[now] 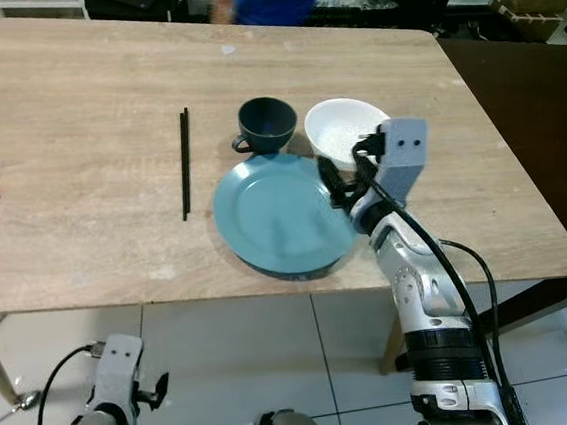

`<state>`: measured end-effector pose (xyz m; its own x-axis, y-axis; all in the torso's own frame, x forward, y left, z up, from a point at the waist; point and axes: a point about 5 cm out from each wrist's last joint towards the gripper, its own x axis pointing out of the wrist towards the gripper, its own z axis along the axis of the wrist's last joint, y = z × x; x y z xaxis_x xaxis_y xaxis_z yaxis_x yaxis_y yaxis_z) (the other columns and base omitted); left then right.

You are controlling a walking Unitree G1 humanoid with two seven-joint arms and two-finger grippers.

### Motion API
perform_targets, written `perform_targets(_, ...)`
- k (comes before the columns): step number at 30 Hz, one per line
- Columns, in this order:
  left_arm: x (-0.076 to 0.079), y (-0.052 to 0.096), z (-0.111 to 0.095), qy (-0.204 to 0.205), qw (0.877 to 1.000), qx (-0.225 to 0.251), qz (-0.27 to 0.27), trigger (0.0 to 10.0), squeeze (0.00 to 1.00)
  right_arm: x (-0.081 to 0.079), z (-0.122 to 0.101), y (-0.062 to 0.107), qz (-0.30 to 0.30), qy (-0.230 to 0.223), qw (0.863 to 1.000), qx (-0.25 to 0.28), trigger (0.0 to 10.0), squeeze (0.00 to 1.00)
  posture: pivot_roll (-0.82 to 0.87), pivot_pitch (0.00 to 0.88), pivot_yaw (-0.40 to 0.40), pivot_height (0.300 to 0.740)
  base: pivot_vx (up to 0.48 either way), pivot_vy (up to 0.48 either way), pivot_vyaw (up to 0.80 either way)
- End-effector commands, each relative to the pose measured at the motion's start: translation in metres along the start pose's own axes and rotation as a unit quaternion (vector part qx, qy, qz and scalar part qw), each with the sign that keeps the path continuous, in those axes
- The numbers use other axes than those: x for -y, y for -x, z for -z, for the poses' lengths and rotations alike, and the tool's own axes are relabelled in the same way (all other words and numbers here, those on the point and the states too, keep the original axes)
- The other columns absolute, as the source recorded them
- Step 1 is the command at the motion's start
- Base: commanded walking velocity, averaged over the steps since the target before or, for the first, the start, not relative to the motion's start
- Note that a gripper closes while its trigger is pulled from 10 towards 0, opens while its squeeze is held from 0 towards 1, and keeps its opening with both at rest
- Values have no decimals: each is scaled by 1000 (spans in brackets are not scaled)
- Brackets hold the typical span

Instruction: Setting the table

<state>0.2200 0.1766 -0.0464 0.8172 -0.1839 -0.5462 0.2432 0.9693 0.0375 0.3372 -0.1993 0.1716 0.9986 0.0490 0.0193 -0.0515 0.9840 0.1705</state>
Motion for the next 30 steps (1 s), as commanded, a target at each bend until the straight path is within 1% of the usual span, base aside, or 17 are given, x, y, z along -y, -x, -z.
perform_targets(1, 5, 3, -3, 12, 999, 30, 19, 10000, 0, 20, 9, 2, 60, -7, 998, -18, 10000, 1000, 91, 94, -44, 740, 0, 0, 0)
perform_targets(2, 4, 4, -10, 3, 998, 56, 23, 10000, 0, 29, 15, 2, 86, -21, 996, -33, 10000, 1000, 84, 96, -35, 740, 0, 0, 0)
perform_targets(3, 2, 6, -17, 1, 996, 83, 25, 10000, 0, 35, 20, 3, 101, -33, 993, -43, 10000, 898, 83, 97, -33, 740, 0, 0, 0)
perform_targets(4, 2, 6, -17, 1, 996, 83, 25, 10000, 0, 35, 20, 3, 101, -33, 993, -43, 10000, 898, 83, 97, -33, 740, 0, 0, 0)
perform_targets(5, 1, 8, -27, 10, 993, 111, 29, 10000, 0, 38, 24, 3, 106, -47, 992, -54, 10000, 541, 84, 98, -33, 740, 0, 0, 0)
perform_targets(6, 2, 11, -36, 20, 990, 136, 42, 10000, 0, 39, 27, 3, 104, -62, 991, -62, 10000, 286, 86, 100, -34, 740, 0, 0, 0)
perform_targets(7, 3, 14, -42, 27, 987, 152, 52, 10000, 0, 39, 28, 3, 101, -71, 990, -67, 10000, 420, 86, 100, -34, 740, 0, 0, 0)
perform_targets(8, 6, 17, -48, 31, 983, 166, 72, 10000, 0, 37, 31, 2, 92, -85, 989, -75, 10000, 824, 89, 102, -35, 740, 0, 0, 0)
perform_targets(9, 8, 20, -51, 31, 980, 173, 92, 10000, 0, 35, 33, 1, 82, -105, 988, -84, 10000, 1000, 89, 102, -35, 740, 0, 0, 0)
perform_targets(11, 10, 22, -53, 31, 978, 177, 105, 10000, 0, 33, 35, 0, 75, -118, 986, -90, 10000, 1000, 89, 102, -35, 740, 0, 0, 0)
perform_targets(16, 18, 30, -53, 17, 971, 173, 166, 10000, 0, 26, 47, -7, 64, -202, 970, -121, 10000, 1000, 97, 104, -39, 740, 0, 0, 0)
perform_targets(17, 20, 30, -52, 13, 969, 172, 178, 10000, 0, 25, 49, -8, 59, -215, 967, -126, 10000, 655, 97, 104, -39, 740, 0, 0, 0)
perform_targets(18, 20, 30, -52, 13, 969, 172, 178, 10000, 0, 25, 49, -8, 59, -215, 967, -126, 10000, 655, 97, 104, -39, 740, 0, 0, 0)
perform_targets(19, 22, 32, -52, 12, 967, 171, 187, 10000, 0, 24, 51, -8, 55, -223, 965, -129, 10000, 231, 97, 104, -39, 740, 0, 0, 0)
perform_targets(21, 23, 33, -53, 11, 966, 171, 195, 10000, 0, 23, 51, -8, 54, -228, 963, -131, 10000, 231, 97, 104, -39, 740, 0, 0, 0)
perform_targets(23, 26, 38, -56, 13, 963, 171, 208, 10000, 0, 21, 52, -9, 49, -235, 962, -133, 10000, 0, 97, 104, -38, 740, 0, 0, 0)
perform_targets(30, 30, 43, -64, 18, 956, 176, 236, 10000, 0, 12, 53, -8, 9, -260, 955, -146, 10000, 0, 96, 105, -38, 740, 0, 0, 0)
